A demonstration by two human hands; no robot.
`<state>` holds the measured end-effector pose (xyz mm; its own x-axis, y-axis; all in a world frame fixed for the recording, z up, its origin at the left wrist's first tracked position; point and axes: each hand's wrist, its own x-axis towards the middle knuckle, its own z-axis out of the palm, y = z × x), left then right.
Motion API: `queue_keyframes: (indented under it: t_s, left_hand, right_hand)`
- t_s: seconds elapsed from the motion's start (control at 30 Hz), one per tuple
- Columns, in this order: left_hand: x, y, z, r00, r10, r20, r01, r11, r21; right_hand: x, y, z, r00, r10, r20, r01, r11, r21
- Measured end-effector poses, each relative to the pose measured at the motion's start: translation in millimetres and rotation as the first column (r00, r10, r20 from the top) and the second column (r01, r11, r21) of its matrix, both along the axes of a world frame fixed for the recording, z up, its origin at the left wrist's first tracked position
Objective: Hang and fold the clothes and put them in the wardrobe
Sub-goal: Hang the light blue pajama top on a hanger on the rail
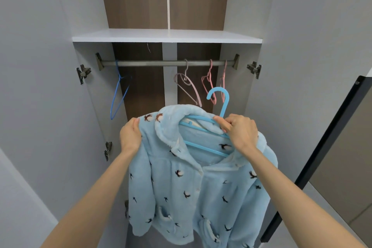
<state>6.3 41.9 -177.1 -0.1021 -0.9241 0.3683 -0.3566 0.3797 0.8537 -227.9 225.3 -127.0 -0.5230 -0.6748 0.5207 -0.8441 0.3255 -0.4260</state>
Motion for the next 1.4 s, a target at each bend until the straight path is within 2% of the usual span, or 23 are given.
queue_keyframes:
  t_s: [0.07,0.13,0.2,0.27,0.3,0.33,0.37,0.43,0.47,0.5,0.6,0.73,0.83,0.97,1.1,1.27,1.4]
  left_hand:
    - [2,-6,-2,0.998,0.021,0.057,-0.025,0.997,0.072]
    - [6,-12,-2,0.990,-0.029,0.138,0.005,0.985,0.170]
    - [9,-12,5,0.981,-0.077,0.180,0.047,0.985,0.165]
    - [7,-3,22,0.988,-0.046,0.148,0.053,0.998,-0.040]
    - [2,4,35,0.987,-0.069,0.144,0.095,0.979,-0.182]
    - [-5,13,48,0.969,-0.146,0.201,0.205,0.928,-0.312]
    - [-13,21,58,0.908,-0.239,0.345,0.369,0.845,-0.387]
    - [-29,38,66,0.683,-0.265,0.680,0.627,0.690,-0.361]
    - [-35,44,65,0.601,-0.217,0.769,0.669,0.664,-0.335]
    - [-40,46,63,0.577,-0.164,0.800,0.665,0.663,-0.344]
    - [-47,50,55,0.644,-0.039,0.764,0.587,0.667,-0.460]
    - [-54,57,45,0.624,0.036,0.780,0.547,0.693,-0.470]
    - [-52,60,39,0.599,0.051,0.799,0.515,0.740,-0.434]
    - [-48,63,39,0.589,0.059,0.806,0.502,0.755,-0.422]
    - [-40,63,46,0.609,0.066,0.790,0.485,0.757,-0.437]
    - [-25,60,48,0.609,0.092,0.788,0.472,0.756,-0.454]
    - [-17,63,50,0.603,0.078,0.794,0.471,0.769,-0.433]
  right_hand:
    - [3,-2,2,0.999,0.011,-0.044,-0.010,1.000,0.019]
    - [5,-3,4,0.996,0.019,-0.087,-0.017,0.999,0.032]
    - [5,-2,6,0.992,0.034,-0.118,-0.028,0.998,0.052]
    - [5,-3,7,0.989,0.071,-0.126,-0.063,0.996,0.071]
    - [6,-5,7,0.987,0.089,-0.133,-0.078,0.993,0.085]
    - [9,-7,8,0.984,0.103,-0.146,-0.088,0.991,0.104]
    - [12,-10,8,0.980,0.114,-0.162,-0.093,0.987,0.128]
    - [18,-14,10,0.973,0.127,-0.191,-0.098,0.983,0.156]
    - [19,-14,10,0.970,0.133,-0.204,-0.101,0.982,0.161]
    - [19,-14,11,0.967,0.138,-0.215,-0.103,0.981,0.166]
    - [16,-10,11,0.972,0.155,-0.177,-0.127,0.979,0.160]
    - [9,-3,12,0.970,0.240,0.025,-0.241,0.959,0.146]
    - [2,2,10,0.950,0.289,0.118,-0.310,0.913,0.264]
    - [1,2,12,0.939,0.277,0.204,-0.339,0.844,0.415]
    - [3,-3,15,0.929,0.305,0.207,-0.369,0.778,0.509]
    - [-1,-7,26,0.891,0.361,0.275,-0.453,0.750,0.482]
    - [9,-14,22,0.936,0.345,0.063,-0.335,0.824,0.456]
